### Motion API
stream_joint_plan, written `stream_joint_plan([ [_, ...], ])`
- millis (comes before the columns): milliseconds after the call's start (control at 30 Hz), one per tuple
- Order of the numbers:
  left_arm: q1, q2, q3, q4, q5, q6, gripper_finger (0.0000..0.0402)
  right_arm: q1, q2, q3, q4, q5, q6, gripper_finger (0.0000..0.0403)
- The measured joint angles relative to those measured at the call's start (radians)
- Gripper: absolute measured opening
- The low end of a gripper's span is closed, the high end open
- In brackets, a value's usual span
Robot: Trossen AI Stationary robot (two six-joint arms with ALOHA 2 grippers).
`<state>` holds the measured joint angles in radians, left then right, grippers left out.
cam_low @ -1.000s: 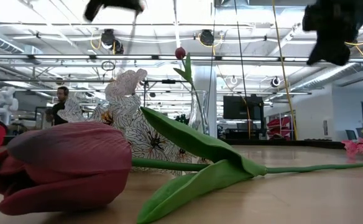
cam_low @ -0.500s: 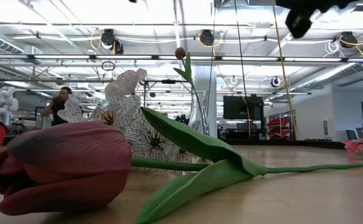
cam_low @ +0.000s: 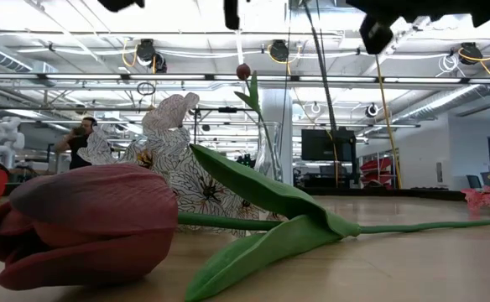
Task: Sort flowers into vase by color
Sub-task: Put the left pink flower into the purple vase
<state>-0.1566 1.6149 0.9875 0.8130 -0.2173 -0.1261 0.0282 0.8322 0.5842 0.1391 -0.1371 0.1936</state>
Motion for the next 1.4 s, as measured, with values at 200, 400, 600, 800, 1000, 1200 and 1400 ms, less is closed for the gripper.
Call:
stream_joint_plan([
  [200,-0.001,0.032,0.001,0.040,0.012,0.000,0.0006,0.029,0.083,0.000,0.076,0.000,-0.019,0.0067],
  [400,0.000,0.032,0.001,0.035,0.013,0.000,0.0006,0.050,0.164,0.000,0.196,0.005,-0.022,0.0112],
  [600,-0.001,0.032,0.002,0.018,0.013,0.000,0.0006,0.059,0.259,0.008,0.329,0.015,-0.004,0.0131],
  [800,-0.001,0.032,0.002,0.008,0.013,0.001,0.0006,0.059,0.341,0.064,0.326,0.037,0.002,0.0126],
  [1000,-0.001,0.032,0.002,0.000,0.013,0.000,0.0006,0.059,0.377,0.096,0.314,0.037,-0.003,0.0117],
  [1200,-0.002,0.032,0.002,-0.027,0.013,0.000,0.0006,0.059,0.377,0.097,0.311,0.032,-0.003,0.0074],
  [1400,-0.003,0.032,0.002,-0.043,0.015,0.000,0.0012,0.059,0.376,0.097,0.280,0.029,-0.004,0.0008],
])
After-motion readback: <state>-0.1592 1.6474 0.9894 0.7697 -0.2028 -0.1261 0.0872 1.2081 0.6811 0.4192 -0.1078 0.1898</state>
